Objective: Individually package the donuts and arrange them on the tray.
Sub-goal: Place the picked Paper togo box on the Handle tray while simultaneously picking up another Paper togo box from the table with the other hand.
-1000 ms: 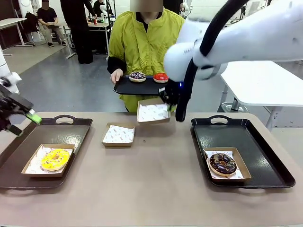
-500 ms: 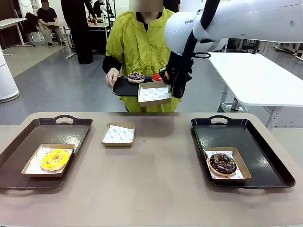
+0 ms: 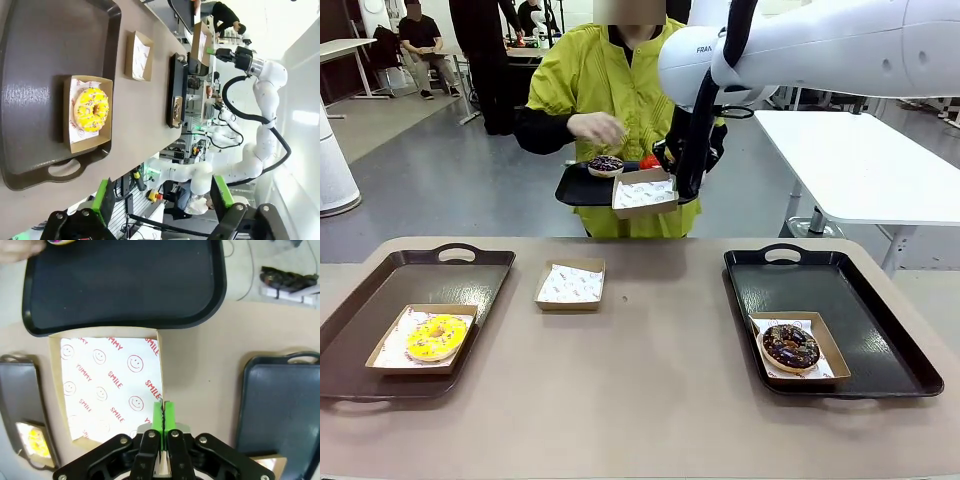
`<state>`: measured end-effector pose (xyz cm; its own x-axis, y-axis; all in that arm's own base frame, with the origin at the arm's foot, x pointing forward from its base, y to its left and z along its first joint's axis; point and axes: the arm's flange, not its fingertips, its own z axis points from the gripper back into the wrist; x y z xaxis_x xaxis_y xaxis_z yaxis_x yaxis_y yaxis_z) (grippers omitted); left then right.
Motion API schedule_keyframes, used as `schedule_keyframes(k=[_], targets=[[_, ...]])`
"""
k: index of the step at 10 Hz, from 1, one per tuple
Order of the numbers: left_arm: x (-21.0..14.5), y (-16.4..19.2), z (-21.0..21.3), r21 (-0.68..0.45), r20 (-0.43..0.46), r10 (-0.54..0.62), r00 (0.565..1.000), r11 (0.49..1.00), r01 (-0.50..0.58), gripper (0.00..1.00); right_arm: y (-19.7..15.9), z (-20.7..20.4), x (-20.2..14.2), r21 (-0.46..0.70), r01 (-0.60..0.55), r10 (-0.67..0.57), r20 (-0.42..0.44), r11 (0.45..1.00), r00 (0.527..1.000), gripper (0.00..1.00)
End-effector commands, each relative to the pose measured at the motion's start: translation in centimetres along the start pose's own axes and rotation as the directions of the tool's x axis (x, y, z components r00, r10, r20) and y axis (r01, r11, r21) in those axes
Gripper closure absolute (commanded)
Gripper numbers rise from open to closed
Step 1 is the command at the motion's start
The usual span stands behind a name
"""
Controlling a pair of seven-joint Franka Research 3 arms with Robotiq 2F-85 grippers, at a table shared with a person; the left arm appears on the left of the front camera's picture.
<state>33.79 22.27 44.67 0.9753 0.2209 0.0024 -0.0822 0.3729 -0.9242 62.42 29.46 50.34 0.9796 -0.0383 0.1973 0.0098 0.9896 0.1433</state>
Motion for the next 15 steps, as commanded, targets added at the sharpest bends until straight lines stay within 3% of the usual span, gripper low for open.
schedule_keyframes(k=[1,15], targets=[[0.16,-0.25,-0.47,-0.005,-0.012,0.000,1.000,1.000,0.000,0.00,-0.02,0.21,-0.44,0.003,-0.002,0.002,0.003,1.000,1.000,1.00],[0.16,-0.25,-0.47,-0.005,-0.012,0.000,1.000,1.000,0.000,0.00,-0.02,0.21,-0.44,0.003,-0.002,0.002,0.003,1.000,1.000,1.00]])
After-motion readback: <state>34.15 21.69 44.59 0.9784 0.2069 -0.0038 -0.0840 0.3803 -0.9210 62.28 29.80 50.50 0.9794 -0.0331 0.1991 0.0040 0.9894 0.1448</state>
